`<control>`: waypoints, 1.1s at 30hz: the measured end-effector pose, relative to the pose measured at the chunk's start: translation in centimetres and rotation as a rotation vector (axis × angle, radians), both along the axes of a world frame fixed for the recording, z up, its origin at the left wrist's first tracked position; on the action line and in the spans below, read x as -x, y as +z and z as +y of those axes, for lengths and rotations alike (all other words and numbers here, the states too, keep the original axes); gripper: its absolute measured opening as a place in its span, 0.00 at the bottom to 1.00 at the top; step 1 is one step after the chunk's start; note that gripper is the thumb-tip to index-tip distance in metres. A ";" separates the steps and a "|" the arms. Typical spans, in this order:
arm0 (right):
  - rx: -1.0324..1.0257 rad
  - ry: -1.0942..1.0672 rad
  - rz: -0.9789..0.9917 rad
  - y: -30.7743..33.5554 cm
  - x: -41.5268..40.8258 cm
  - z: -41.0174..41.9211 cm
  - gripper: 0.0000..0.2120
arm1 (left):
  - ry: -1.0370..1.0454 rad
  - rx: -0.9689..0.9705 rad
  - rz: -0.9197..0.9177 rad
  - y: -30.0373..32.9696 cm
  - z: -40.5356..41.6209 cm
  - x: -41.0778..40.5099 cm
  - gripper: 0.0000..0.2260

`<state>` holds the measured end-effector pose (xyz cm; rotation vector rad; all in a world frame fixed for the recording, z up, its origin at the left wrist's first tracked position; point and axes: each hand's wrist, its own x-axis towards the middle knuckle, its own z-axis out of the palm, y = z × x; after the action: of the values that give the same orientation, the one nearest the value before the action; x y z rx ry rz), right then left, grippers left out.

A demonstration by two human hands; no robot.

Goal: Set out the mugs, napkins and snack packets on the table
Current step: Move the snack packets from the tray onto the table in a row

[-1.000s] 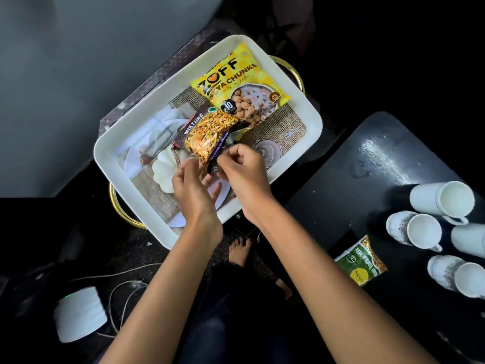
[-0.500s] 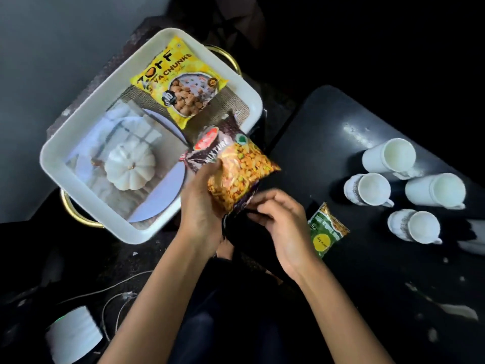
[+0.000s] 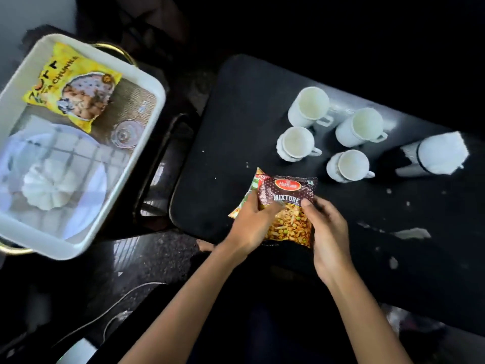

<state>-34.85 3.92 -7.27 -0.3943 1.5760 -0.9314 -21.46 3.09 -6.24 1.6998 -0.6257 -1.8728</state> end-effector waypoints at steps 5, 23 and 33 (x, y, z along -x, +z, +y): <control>-0.066 -0.224 0.140 -2.4 3.3 2.8 0.05 | -0.213 0.095 -0.175 -2.1 1.5 5.0 0.34; 0.005 0.804 1.172 -6.8 5.1 5.1 0.23 | -0.958 0.560 -0.836 -8.1 5.4 8.2 0.27; 0.026 0.850 1.211 -7.7 5.4 3.9 0.24 | -0.981 0.645 -0.912 -8.8 3.9 7.5 0.27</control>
<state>-40.27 7.86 -14.95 -1.7058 2.0979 0.0531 -28.95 7.01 -15.06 1.8199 -2.4433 -0.9573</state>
